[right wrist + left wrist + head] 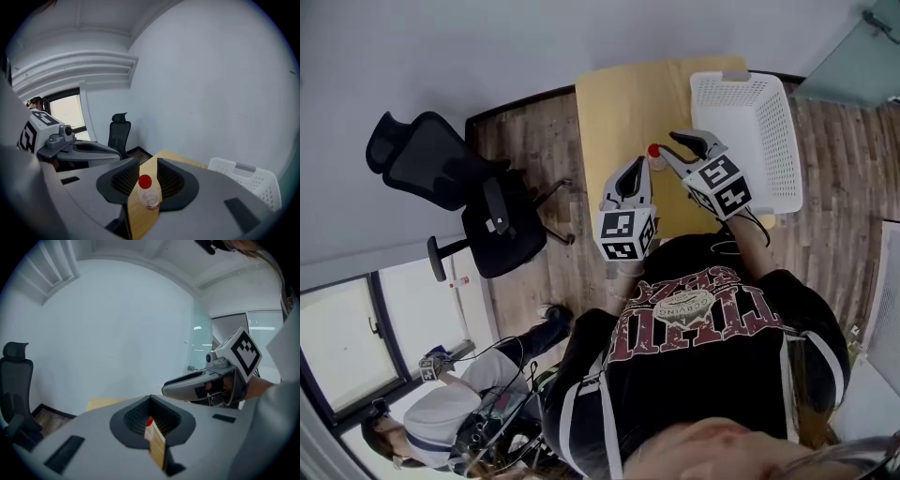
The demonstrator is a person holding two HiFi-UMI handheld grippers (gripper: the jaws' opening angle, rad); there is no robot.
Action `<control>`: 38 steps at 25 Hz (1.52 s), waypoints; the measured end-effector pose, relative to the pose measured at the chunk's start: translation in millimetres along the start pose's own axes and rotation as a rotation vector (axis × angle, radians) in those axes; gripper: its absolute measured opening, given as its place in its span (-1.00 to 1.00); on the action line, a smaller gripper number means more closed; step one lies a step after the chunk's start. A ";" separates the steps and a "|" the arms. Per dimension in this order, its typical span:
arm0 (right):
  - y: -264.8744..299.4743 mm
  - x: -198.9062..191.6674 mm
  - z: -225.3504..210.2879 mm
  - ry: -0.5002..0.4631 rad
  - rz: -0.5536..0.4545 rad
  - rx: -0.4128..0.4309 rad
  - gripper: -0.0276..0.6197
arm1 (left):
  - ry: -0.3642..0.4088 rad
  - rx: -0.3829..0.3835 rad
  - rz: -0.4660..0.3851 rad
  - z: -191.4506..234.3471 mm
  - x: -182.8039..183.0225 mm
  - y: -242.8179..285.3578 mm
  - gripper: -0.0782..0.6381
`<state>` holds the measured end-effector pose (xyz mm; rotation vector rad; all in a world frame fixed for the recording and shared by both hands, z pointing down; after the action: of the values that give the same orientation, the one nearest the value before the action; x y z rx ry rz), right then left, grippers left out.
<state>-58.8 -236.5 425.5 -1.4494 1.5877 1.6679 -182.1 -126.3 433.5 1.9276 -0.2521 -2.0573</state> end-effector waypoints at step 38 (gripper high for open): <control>-116.1 -29.9 -52.8 0.215 -0.165 -0.254 -0.85 | 0.055 -0.381 -0.057 -94.0 47.6 62.8 -0.65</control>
<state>70.7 -243.4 407.4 -1.8892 1.3514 1.7119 -84.4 -193.6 402.5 1.7672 0.1969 -1.9146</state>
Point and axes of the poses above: the fingertips, and each gripper's own axes: y forward along the fingers, z to its left, x out of its top, the point moved 10 cm from there along -y, backward along the fingers, and after that the axes turned 6 degrees about y, right-handed, at the moved point
